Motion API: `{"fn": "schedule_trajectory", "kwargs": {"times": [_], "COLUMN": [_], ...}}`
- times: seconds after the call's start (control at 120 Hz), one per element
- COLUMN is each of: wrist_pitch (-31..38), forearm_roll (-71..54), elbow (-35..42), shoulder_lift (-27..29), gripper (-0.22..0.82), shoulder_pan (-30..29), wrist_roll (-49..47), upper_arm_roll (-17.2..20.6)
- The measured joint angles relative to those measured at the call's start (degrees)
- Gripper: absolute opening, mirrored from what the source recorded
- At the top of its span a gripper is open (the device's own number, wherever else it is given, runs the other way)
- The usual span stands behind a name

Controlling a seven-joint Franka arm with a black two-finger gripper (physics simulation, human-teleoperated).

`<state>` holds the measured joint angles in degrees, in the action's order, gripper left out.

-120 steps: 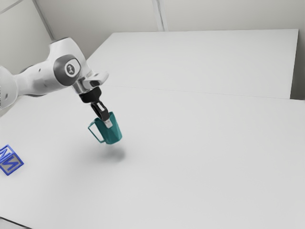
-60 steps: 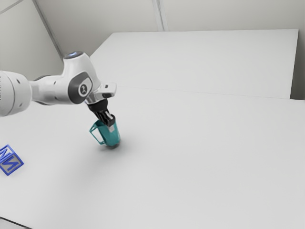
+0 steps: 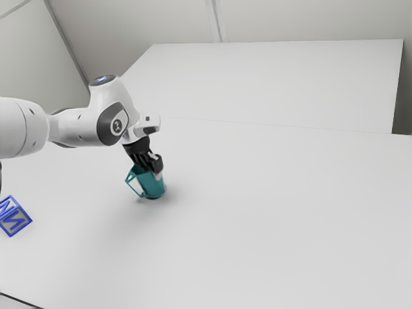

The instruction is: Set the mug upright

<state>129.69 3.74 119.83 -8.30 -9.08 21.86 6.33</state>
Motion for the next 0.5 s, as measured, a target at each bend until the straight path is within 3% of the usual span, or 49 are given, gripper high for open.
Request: {"fn": "schedule_trajectory", "kwargs": {"times": [0.092,0.2,0.325,0.5], "wrist_pitch": [-0.2,-1.2,-6.4,-17.3], "forearm_roll": [0.2,0.4,1.8,2.5], "elbow": [0.0,-0.5,-5.7,-18.5], "shoulder_lift": [0.9,3.5,5.0,4.6], "gripper": [0.3,0.42,0.5,0.56], "shoulder_pan": [0.0,0.0,0.1,-0.1], "wrist_roll": [-0.4,-0.8,-1.1,-1.6], "upper_arm_roll": [0.0,0.1,-0.1,-0.4]}}
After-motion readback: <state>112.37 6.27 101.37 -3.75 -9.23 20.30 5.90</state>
